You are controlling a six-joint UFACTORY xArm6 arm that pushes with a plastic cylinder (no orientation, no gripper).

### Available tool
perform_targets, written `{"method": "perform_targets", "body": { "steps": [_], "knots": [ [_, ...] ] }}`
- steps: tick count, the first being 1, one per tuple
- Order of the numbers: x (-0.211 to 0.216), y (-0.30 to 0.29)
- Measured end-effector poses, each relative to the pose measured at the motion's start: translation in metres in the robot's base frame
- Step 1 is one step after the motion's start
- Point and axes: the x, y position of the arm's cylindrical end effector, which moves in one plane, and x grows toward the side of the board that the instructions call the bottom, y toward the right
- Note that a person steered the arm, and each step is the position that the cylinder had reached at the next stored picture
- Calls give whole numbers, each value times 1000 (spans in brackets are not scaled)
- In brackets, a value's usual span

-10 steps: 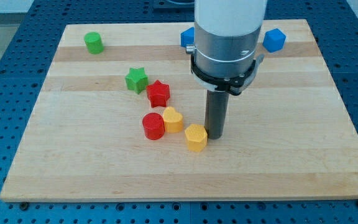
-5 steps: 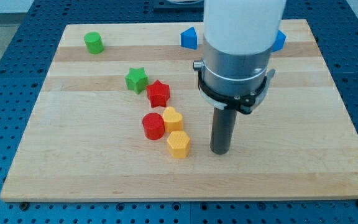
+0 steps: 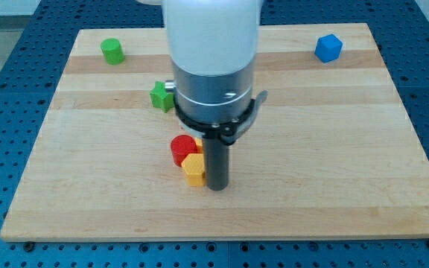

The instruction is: Push the yellow hexagon towards the left center of the board

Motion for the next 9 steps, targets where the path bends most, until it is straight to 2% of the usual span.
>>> {"method": "perform_targets", "body": {
  "steps": [2, 3, 4, 5, 9],
  "knots": [
    [0, -42],
    [2, -48],
    [5, -26],
    [-7, -31],
    [-5, -104]
  ]
}}
